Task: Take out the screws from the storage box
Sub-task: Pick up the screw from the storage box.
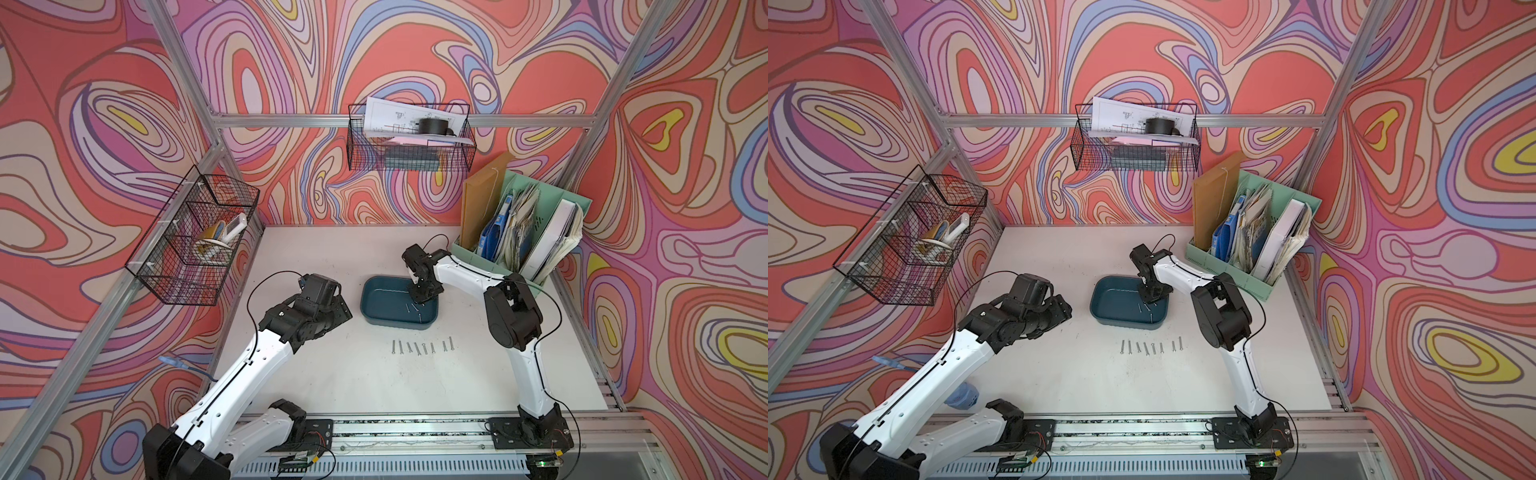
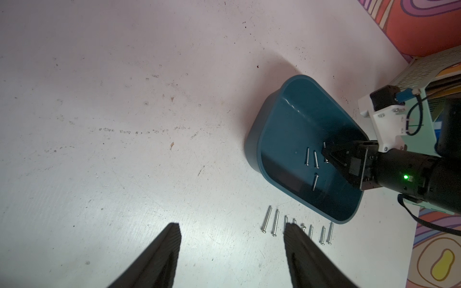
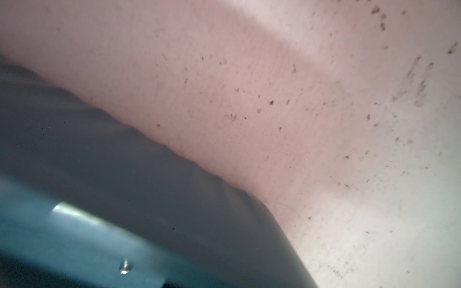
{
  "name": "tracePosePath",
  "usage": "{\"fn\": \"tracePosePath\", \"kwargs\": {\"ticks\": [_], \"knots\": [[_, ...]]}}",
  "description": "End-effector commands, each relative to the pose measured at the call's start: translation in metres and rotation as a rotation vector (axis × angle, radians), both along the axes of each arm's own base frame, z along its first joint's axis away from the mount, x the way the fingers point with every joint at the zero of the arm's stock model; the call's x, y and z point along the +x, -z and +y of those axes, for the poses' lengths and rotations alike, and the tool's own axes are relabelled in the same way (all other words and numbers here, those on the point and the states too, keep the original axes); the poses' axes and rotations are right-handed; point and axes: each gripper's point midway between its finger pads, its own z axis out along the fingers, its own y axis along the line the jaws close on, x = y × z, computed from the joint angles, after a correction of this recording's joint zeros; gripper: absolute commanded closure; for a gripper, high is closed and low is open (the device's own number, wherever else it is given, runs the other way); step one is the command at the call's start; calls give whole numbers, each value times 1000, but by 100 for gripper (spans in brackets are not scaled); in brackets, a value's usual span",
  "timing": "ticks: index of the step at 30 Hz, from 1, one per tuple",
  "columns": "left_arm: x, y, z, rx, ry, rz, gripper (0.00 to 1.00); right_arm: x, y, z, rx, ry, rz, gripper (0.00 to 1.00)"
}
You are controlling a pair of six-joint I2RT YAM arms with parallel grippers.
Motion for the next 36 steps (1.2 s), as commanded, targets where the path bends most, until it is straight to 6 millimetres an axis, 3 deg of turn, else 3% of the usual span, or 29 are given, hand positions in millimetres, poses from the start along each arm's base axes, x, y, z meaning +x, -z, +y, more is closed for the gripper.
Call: {"fn": "tracePosePath", "kwargs": {"ticks": [1,13,19,25,30,36], "knots": [[-5,4,8,18,-27,12,28,-8,18,-3,-27,-6,47,79],[-10,4,10,15,-26,9,28,-22,27,1,-23,-1,93,94],[-9,-3,10,20,-13,-10,29,-9,-10,11,30,15,28,96],[-4,-2,2,12,30,-10,29,-9,-50,18,108,48,-19,95],[2,4,-9,-3,73,5,29,-16,-74,10,121,72,-49,95],[12,10,-20,-15,113,12,29,-38,-98,-13,102,118,-76,95]]}}
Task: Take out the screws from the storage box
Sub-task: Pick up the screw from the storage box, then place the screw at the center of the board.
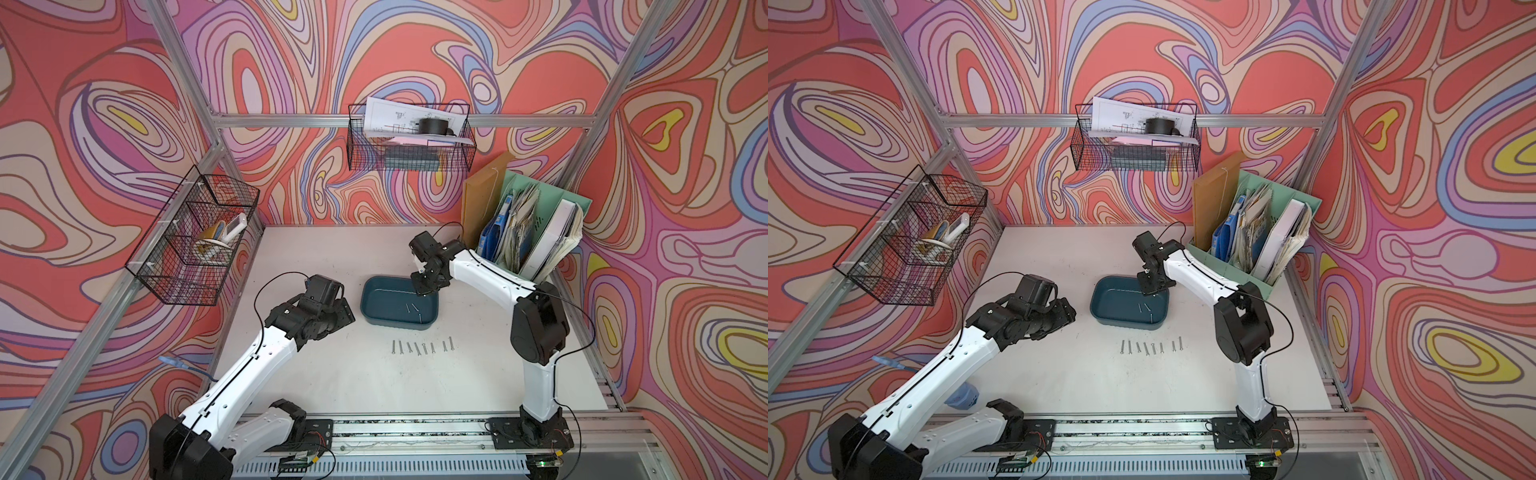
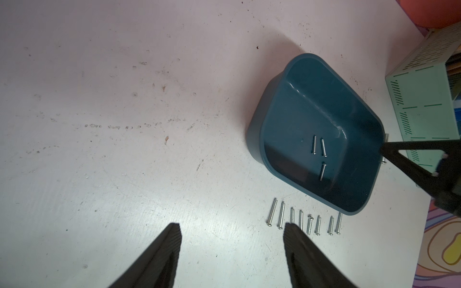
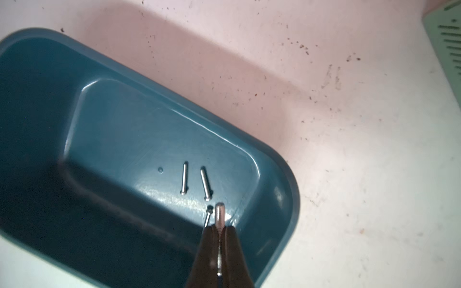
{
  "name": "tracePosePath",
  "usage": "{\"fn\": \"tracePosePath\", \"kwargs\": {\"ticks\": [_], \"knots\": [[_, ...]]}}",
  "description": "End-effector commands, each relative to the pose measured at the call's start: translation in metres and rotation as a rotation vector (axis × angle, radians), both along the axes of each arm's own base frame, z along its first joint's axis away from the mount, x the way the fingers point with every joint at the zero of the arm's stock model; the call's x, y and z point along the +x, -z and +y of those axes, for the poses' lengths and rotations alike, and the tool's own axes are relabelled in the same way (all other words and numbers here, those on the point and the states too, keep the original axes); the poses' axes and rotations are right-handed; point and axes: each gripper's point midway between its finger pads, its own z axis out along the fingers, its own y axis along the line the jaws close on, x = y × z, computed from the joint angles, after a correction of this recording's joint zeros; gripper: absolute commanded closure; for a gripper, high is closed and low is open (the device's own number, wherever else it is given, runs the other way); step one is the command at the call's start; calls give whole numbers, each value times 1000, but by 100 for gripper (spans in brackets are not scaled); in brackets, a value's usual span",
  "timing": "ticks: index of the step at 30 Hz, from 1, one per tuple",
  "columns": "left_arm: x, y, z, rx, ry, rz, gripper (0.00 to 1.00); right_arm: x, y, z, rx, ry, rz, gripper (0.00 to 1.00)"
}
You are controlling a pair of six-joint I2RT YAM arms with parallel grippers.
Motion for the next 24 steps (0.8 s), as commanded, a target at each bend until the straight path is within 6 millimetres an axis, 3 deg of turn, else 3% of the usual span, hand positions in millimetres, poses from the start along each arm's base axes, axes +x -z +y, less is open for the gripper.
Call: {"fn": "tracePosePath", "kwargs": {"ticks": [1,6,10,24], "knots": [[11,-7,-10,-25,39,-31,29,-22,-8,-18,-29,49,14,95],[18,2,-19,-43,59,-13,29,-54,-23,-46,-41,117,13,95],[21,7,-24,-58,65,-1,29,-80,-20,-65,-40,180,21,94],[21,7,-25,-56,69,8,29,-129,66,-90,-54,293,158,92]]}}
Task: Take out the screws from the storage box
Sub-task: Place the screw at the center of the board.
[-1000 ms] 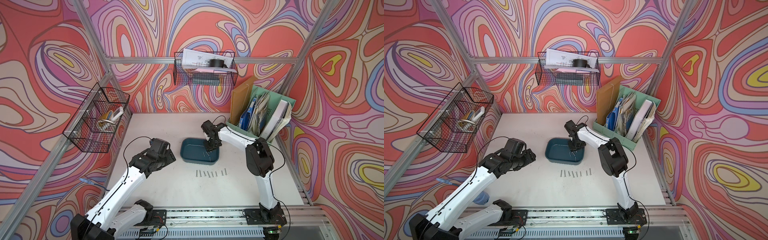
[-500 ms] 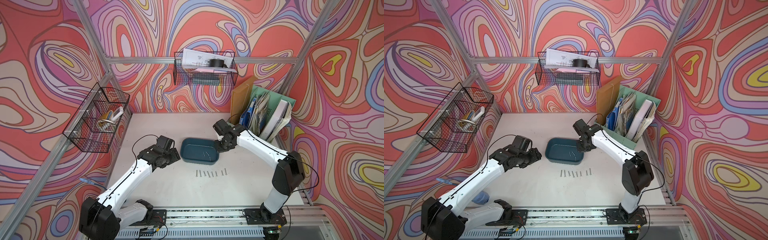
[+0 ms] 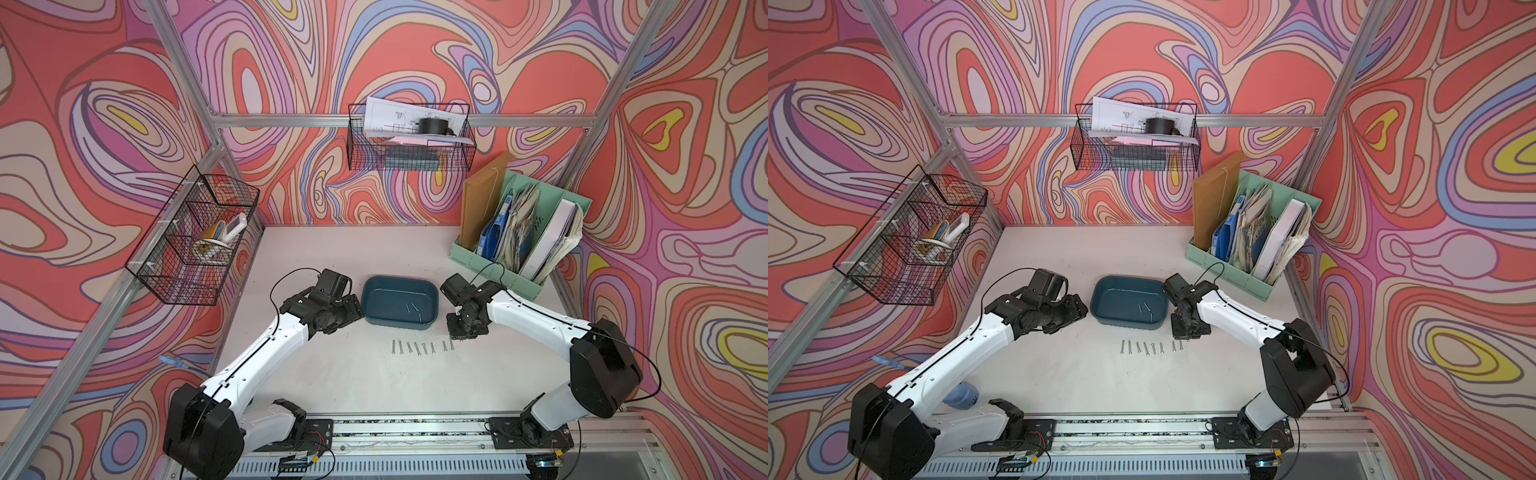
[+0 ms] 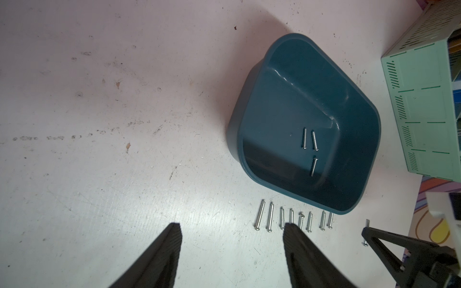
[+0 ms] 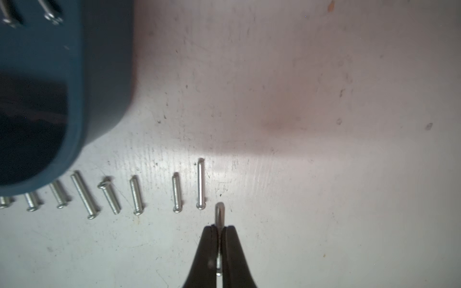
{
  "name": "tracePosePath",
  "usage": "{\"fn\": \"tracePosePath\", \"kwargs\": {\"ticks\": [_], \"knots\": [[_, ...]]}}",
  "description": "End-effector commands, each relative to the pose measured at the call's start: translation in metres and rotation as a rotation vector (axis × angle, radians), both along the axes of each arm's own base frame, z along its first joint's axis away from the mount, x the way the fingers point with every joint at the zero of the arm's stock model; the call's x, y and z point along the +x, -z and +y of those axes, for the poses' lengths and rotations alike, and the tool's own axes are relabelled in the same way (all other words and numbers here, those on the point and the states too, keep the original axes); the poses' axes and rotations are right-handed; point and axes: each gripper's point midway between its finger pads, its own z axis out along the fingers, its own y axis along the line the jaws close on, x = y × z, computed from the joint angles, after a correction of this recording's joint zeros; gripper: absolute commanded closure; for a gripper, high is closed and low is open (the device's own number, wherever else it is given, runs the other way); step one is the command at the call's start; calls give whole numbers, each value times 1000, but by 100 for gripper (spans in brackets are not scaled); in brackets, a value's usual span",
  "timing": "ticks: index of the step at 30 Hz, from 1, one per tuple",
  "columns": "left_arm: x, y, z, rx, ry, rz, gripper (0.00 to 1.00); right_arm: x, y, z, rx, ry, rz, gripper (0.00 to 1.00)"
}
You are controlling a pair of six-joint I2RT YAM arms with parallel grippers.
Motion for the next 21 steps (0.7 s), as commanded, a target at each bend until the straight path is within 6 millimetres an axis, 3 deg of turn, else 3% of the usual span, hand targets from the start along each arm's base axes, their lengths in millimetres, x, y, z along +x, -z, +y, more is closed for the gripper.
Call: {"fn": "tracePosePath", "kwargs": {"ticks": [1,15,21], "knots": [[3,-10,0,-7,4,-26,29,4,13,5,26,38,-14,92],[-2,-10,7,1,-29,-24,30,3,47,6,4,41,61,89],[-4,-10,8,3,-35,-22,29,0,51,3,-5,48,66,83]]}}
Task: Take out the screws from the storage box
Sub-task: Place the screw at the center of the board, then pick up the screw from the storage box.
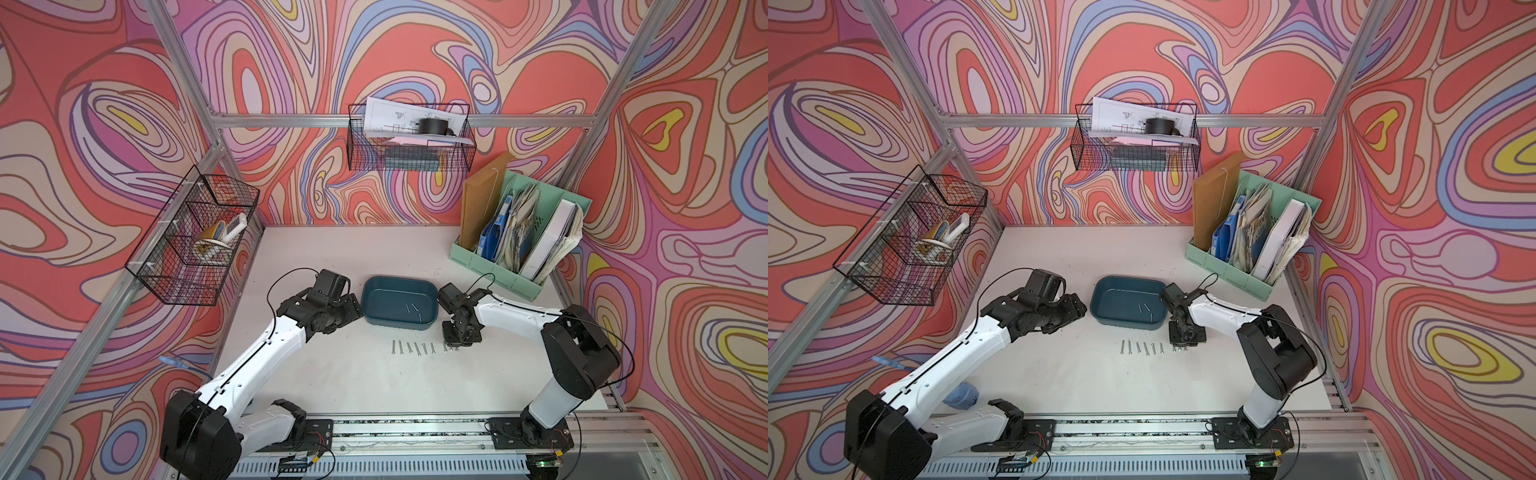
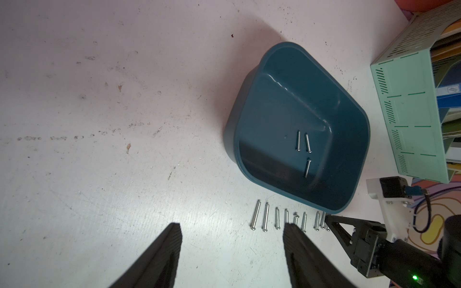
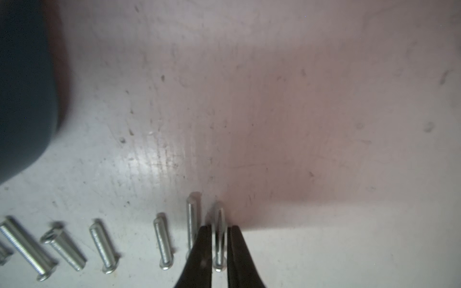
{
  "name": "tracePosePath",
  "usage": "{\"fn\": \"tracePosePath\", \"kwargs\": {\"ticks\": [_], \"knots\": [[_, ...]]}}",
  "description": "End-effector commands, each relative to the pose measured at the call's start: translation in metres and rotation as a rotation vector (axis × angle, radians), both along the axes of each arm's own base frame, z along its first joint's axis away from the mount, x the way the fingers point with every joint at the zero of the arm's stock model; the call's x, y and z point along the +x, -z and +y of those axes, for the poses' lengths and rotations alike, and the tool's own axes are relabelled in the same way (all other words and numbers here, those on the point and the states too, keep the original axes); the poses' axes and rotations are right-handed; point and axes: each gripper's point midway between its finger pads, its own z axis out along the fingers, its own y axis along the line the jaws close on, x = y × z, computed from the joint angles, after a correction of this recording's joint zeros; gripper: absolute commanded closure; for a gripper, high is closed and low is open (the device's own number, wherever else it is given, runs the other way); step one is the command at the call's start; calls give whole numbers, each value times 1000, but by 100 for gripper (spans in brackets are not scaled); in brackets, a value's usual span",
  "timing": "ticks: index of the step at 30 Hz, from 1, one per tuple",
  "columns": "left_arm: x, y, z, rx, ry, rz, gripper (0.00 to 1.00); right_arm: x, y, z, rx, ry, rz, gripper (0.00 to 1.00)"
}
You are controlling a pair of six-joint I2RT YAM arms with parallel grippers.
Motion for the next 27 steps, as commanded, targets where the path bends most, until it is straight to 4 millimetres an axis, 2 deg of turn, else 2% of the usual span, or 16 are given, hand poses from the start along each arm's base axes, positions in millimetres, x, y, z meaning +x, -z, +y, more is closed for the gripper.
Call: {"fn": "tracePosePath", "kwargs": {"ticks": [1,8,10,12,16,18,22,24,27], "knots": [[-3,-2,6,15,-18,3,29,-2,6,-4,-8,19,10,83],[-3,-2,6,9,-28,0,29,8,-22,-2,-2,-8,-50,81],[-3,-1,6,7,-28,3,29,15,-37,0,5,-31,-81,81],[-2,-1,5,6,-30,3,29,26,-60,6,28,-65,-137,81],[0,1,5,8,-33,11,30,47,-102,30,117,-165,-226,81],[2,1,4,10,-33,10,30,59,-116,43,149,-203,-253,81],[10,-5,6,24,-56,-1,29,83,-118,65,166,-273,-250,81],[18,-11,5,24,-66,-23,28,93,-111,74,161,-311,-223,82],[33,-19,0,28,-52,-52,27,106,-90,81,126,-352,-187,82]]}}
